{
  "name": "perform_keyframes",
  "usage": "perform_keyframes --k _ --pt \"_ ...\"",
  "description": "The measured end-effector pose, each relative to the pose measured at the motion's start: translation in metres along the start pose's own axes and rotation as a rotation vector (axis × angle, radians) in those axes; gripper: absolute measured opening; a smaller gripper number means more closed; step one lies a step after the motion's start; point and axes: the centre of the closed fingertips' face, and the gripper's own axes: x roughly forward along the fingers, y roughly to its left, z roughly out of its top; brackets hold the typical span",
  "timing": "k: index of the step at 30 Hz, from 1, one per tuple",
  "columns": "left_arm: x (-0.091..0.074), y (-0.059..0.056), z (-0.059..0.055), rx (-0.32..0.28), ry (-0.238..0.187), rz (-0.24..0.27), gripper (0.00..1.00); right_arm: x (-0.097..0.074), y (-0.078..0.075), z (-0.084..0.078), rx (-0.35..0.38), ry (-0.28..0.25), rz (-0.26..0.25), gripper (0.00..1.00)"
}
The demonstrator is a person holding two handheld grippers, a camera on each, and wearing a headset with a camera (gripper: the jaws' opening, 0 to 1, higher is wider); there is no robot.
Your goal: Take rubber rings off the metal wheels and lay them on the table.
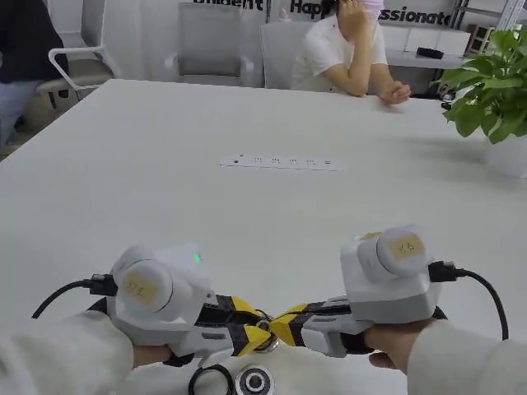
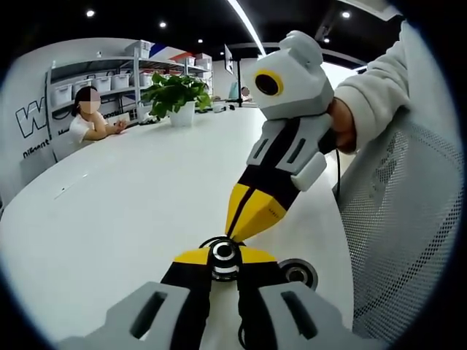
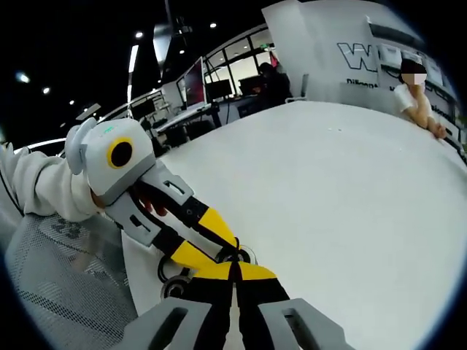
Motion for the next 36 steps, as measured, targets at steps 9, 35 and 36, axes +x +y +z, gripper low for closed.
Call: perform_keyframes --k 9,35,36 --pt "-0.007 -0.005 0.009 0.03 0.035 -0.038 0.15 -0.002 0.0 0.0 0.025 -0.003 -0.003 0.0" --pt "-0.071 -0.013 0.045 0.091 -0.008 -0.091 0.49 -0.015 0.009 0.027 0.122 -0.108 0.036 0.0" --pt "-0.074 -0.012 0.046 0.086 -0.016 -0.085 0.49 -0.015 0.01 0.028 0.123 -0.111 0.04 0.0"
